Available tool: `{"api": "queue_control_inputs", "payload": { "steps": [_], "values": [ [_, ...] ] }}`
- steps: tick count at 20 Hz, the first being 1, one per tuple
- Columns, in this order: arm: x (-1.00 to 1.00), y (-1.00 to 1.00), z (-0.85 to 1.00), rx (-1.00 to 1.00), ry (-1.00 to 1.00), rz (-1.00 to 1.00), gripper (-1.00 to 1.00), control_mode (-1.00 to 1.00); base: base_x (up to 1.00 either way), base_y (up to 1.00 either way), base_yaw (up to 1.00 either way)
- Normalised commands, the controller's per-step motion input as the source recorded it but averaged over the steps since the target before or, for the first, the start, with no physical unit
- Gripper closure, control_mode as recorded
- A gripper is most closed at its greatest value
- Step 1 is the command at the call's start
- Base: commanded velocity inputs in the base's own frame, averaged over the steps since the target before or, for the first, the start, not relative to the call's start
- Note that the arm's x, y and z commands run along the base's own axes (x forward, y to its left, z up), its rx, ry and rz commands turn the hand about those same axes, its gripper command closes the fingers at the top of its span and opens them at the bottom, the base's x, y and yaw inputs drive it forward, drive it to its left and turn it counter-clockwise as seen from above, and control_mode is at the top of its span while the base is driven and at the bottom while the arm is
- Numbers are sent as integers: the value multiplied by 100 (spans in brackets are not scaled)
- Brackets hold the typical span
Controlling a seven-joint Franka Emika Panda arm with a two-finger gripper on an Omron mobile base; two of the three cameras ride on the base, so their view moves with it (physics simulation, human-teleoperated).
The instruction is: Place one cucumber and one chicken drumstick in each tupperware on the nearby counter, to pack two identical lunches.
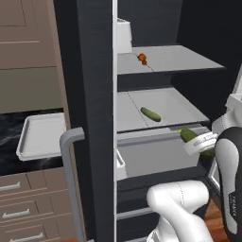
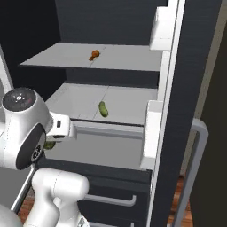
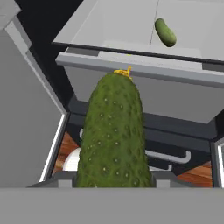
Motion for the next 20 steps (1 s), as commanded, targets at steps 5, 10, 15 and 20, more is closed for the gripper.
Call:
{"api": "queue_control_inputs", "payload": {
  "steps": [5, 10, 15, 20],
  "values": [
    [0, 0, 0, 0, 0, 0, 100, 100, -100, 0, 0],
    [0, 0, 0, 0, 0, 0, 100, 100, -100, 19, 2],
    [0, 0, 0, 0, 0, 0, 100, 100, -84, 78, 0],
    [0, 0, 0, 0, 0, 0, 100, 100, -13, 100, 0]
  ]
}}
